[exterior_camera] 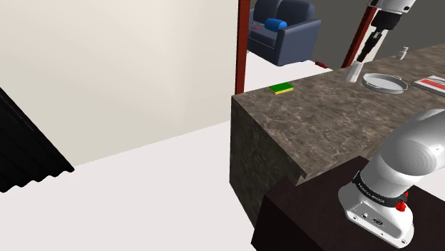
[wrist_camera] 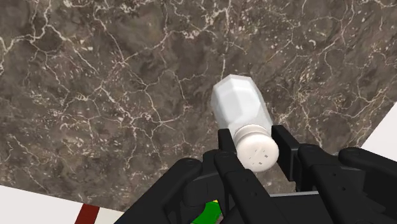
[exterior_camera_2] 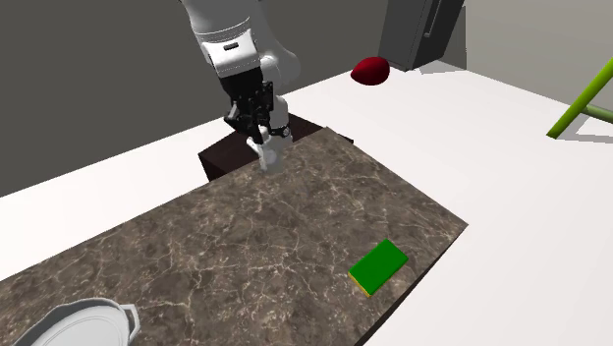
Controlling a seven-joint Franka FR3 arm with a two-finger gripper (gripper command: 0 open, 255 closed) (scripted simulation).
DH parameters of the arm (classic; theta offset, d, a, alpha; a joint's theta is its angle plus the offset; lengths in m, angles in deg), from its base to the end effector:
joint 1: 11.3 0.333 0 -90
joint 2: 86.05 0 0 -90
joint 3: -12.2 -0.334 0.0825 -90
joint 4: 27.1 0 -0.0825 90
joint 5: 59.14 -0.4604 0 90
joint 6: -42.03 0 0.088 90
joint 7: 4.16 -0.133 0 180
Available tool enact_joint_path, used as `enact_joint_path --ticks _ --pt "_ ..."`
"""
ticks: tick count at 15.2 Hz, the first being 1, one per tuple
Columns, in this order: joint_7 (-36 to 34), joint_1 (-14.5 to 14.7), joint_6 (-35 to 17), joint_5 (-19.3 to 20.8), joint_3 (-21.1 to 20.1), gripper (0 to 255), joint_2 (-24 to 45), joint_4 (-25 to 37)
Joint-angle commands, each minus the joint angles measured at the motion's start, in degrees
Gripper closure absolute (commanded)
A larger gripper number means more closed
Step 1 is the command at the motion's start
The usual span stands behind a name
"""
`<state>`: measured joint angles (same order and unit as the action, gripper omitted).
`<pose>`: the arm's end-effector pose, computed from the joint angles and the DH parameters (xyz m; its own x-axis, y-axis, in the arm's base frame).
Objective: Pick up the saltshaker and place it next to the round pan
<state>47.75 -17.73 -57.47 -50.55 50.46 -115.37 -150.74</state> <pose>0.3221 -0.3854 0.5271 0.9701 0.2078 0.1256 0.2206 -0.9704 -0.0984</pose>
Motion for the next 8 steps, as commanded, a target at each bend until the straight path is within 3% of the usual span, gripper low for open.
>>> enact_joint_path --ticks 1,5,8 --pt "3.62 0.47 -0.17 -0.36 3.44 255 2.96 2.77" --pt "11.06 2.08 0.35 -2.87 10.74 255 9.87 9.49" --pt "17.85 3.66 1.09 -6.97 17.37 255 16.86 15.29"
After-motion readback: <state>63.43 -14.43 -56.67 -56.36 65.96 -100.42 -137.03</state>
